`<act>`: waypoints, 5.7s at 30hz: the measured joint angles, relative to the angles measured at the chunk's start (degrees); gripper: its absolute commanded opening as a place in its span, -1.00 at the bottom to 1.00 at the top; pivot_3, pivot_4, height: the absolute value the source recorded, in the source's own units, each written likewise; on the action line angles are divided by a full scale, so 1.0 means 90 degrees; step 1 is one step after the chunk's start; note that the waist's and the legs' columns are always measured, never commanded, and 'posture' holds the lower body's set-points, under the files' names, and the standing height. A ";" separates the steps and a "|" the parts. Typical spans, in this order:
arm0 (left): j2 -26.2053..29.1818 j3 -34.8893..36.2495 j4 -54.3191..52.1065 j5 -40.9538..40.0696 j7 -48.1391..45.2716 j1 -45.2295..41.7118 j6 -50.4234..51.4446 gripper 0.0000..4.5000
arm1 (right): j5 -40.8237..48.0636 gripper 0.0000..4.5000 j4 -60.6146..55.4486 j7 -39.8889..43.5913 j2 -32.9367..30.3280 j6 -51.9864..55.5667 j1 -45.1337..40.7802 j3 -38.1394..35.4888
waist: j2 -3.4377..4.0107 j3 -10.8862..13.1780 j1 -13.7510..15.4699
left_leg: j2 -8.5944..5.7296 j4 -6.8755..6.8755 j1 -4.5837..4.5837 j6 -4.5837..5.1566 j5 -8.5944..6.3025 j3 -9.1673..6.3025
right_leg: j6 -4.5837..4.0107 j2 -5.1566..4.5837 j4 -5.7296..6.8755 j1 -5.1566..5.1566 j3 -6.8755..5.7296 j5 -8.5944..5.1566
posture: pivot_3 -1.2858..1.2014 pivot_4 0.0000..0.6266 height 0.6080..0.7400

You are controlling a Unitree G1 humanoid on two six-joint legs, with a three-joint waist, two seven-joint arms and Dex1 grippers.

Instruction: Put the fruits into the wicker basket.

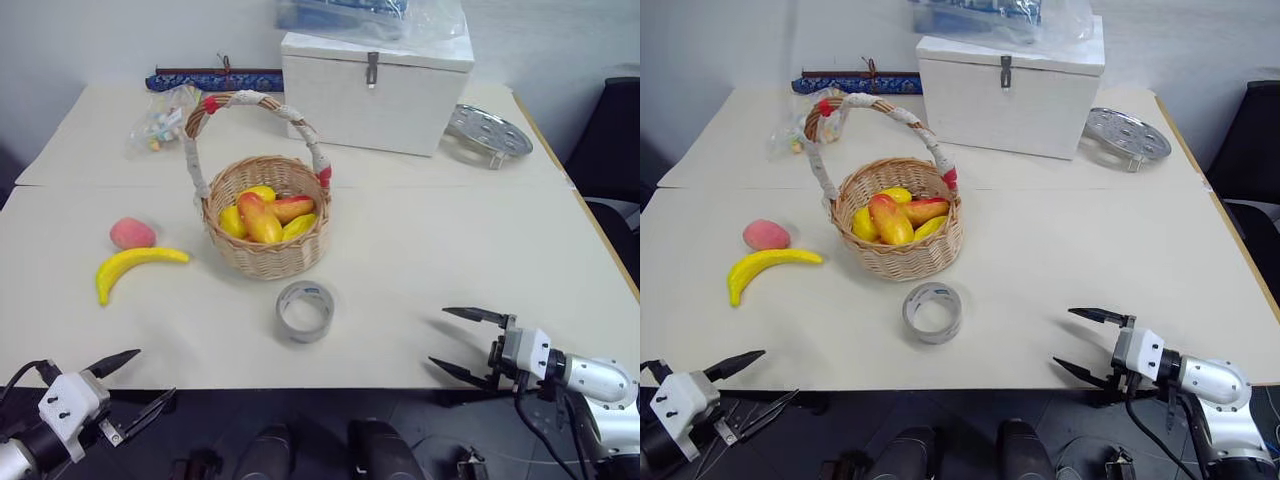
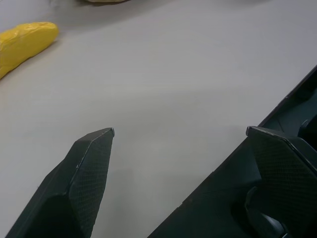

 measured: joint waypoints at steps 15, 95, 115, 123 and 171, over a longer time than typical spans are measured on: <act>0.0306 -0.0139 -0.0441 -0.0634 -0.0208 -0.0183 0.0966 1.00 | -0.0106 0.99 -0.0077 -0.0302 0.0382 0.0133 -0.0159 0.0131 | 0.0003 0.0002 -0.0015 | 0.0000 0.0007 0.0004 -0.0001 0.0001 0.0000 | 0.0000 0.0001 0.0014 0.0001 0.0000 0.0000 | 0.03 -0.52 1.00; -0.0779 0.0929 -0.0229 -0.1049 0.1221 -0.0711 0.1222 1.00 | 0.1239 0.98 -0.1565 0.0179 0.0353 0.3912 -0.2252 0.0080 | 0.0055 0.0034 -0.0016 | 0.0031 0.0104 -0.0078 -0.0036 0.0012 0.0025 | -0.0011 0.0035 0.0122 -0.0100 0.0001 0.0008 | 0.03 -0.52 1.00; 0.1572 0.2477 0.0946 -0.2795 0.2210 -0.1238 0.4599 1.00 | 0.1180 0.98 -0.2494 -0.0202 0.1911 0.2856 -0.2004 0.1132 | -0.0027 -0.0014 0.0039 | 0.0022 0.0103 -0.0071 -0.0042 0.0010 -0.0012 | -0.0034 0.0016 0.0138 -0.0090 -0.0038 0.0003 | 0.03 -0.52 1.00; 0.3126 0.0343 0.2912 -0.2199 0.1377 -0.3607 0.5598 1.00 | 0.1011 0.98 -0.2422 -0.0456 0.2043 0.2901 -0.2247 0.1265 | -0.0017 -0.0008 -0.0198 | 0.0015 0.0036 -0.0076 -0.0085 0.0031 0.0013 | -0.0037 0.0013 0.0150 -0.0167 -0.0044 0.0002 | 0.03 -0.52 1.00; 0.2524 0.1115 0.0363 -0.2824 -0.0331 -0.4250 0.6620 -0.98 | 0.0568 1.00 -0.3851 -0.2645 0.1447 0.5053 -0.1876 0.0869 | -0.0032 -0.0014 -0.0082 | -0.0004 0.0046 -0.0065 -0.0072 0.0021 0.0008 | -0.0064 0.0000 0.0213 -0.0221 -0.0058 0.0016 | 0.03 -0.52 1.00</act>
